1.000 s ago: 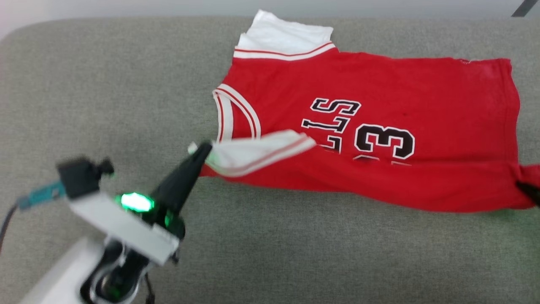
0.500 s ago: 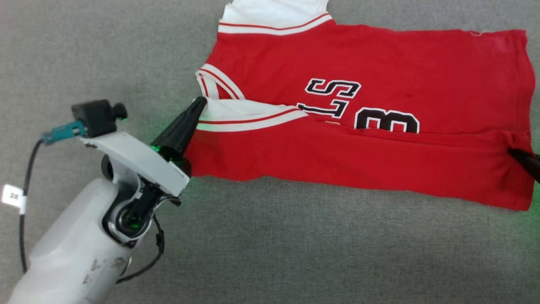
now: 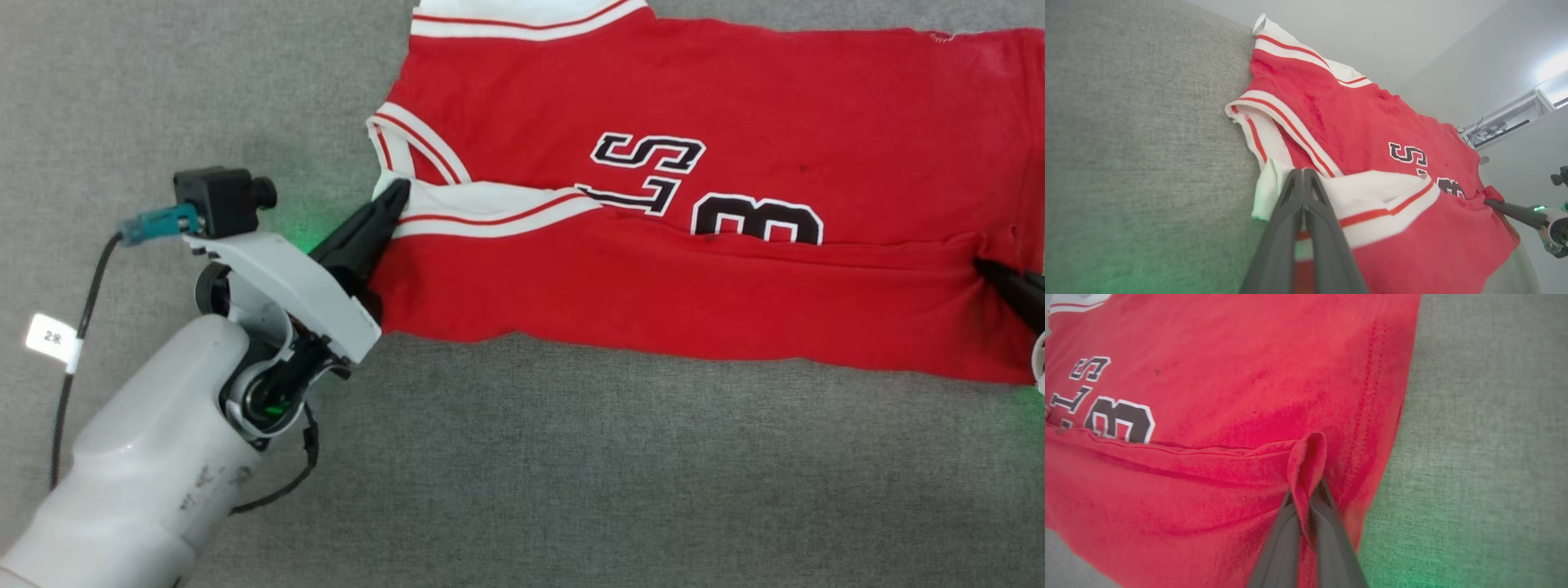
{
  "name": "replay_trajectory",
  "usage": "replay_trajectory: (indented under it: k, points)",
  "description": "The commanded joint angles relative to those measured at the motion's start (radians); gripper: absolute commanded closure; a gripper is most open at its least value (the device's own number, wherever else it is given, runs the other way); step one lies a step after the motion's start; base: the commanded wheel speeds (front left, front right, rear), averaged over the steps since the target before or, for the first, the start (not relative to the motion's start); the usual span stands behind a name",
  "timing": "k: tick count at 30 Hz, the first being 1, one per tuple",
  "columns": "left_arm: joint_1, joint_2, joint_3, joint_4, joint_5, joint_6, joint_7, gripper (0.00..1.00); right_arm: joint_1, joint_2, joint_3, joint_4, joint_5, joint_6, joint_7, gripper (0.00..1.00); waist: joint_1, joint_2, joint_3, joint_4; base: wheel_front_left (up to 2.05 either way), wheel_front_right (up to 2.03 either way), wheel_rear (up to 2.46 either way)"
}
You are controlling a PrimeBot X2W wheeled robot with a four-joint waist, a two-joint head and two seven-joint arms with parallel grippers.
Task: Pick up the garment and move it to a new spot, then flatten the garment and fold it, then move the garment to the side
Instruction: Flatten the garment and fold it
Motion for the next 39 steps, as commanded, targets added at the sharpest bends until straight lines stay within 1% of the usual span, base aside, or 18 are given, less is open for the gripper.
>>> replay_trajectory:
  k: [1,2,3,8,12,15,17,21,24,27,30,33,39]
  points:
    - [0.006,0.013,-0.025,0.027,-0.002,-0.003,0.013,0.00,0.002,0.005,0.020,0.003,0.010,-0.001,-0.012,0.68,0.0000,-0.0001,-0.016,-0.001,0.00,0.00,0.00]
    - [-0.002,0.022,-0.037,0.028,0.000,-0.001,0.021,0.00,0.002,0.002,0.022,-0.005,0.013,-0.001,-0.019,0.18,0.0000,-0.0001,-0.025,-0.001,0.00,0.00,0.00]
    - [-0.011,0.032,-0.048,0.028,0.003,-0.001,0.028,0.00,0.002,-0.001,0.021,-0.012,0.015,-0.001,-0.029,0.00,0.0000,-0.0001,-0.035,0.000,0.00,0.00,0.00]
    - [-0.071,0.094,-0.100,0.004,0.027,-0.001,0.093,0.00,0.013,-0.016,0.008,-0.042,0.022,-0.001,-0.056,0.00,0.0000,-0.0001,-0.096,0.004,0.00,0.00,0.00]
    - [-0.116,0.145,-0.135,-0.015,0.046,0.001,0.186,0.00,0.026,-0.020,-0.013,-0.059,0.024,-0.001,-0.064,0.00,0.0000,-0.0001,-0.145,0.011,0.00,0.00,0.00]
    - [-0.150,0.184,-0.170,-0.036,0.056,0.039,0.314,0.00,0.036,-0.018,-0.034,-0.068,0.022,-0.001,-0.062,0.00,0.0000,-0.0001,-0.172,0.017,0.00,0.00,0.00]
    - [-0.162,0.200,-0.187,-0.070,0.024,0.079,0.425,0.00,0.048,-0.018,-0.045,-0.072,0.019,-0.001,-0.054,0.00,0.0000,-0.0001,-0.183,0.022,0.00,0.00,0.00]
    - [-0.186,0.250,-0.242,-0.179,-0.032,0.152,0.684,0.00,0.065,-0.014,-0.065,-0.087,0.009,-0.001,-0.044,0.00,0.0000,-0.0001,-0.185,0.026,0.00,0.00,0.00]
    - [-0.195,0.263,-0.257,-0.244,-0.072,0.211,0.799,0.00,0.065,-0.007,-0.074,-0.100,0.003,-0.001,-0.036,0.00,0.0000,-0.0001,-0.170,0.020,0.00,0.00,0.00]
    - [-0.193,0.263,-0.253,-0.274,-0.098,0.249,0.834,0.00,0.052,0.003,-0.070,-0.111,-0.001,-0.001,-0.026,0.00,0.0000,-0.0001,-0.148,0.005,0.00,0.00,0.00]
    - [-0.175,0.256,-0.246,-0.273,-0.121,0.270,0.840,0.00,0.038,0.007,-0.066,-0.124,-0.006,-0.001,-0.017,0.00,0.0000,-0.0001,-0.123,-0.014,0.00,0.00,0.00]
    - [-0.164,0.248,-0.248,-0.246,-0.127,0.274,0.837,0.00,0.031,0.007,-0.070,-0.130,-0.005,-0.001,-0.013,0.00,0.0000,-0.0001,-0.099,-0.030,0.00,0.00,0.00]
    - [-0.128,0.225,-0.252,-0.184,-0.160,0.252,0.841,0.00,0.021,0.001,-0.081,-0.139,-0.010,-0.001,-0.009,0.00,0.0000,-0.0001,-0.072,-0.051,0.00,0.00,0.00]
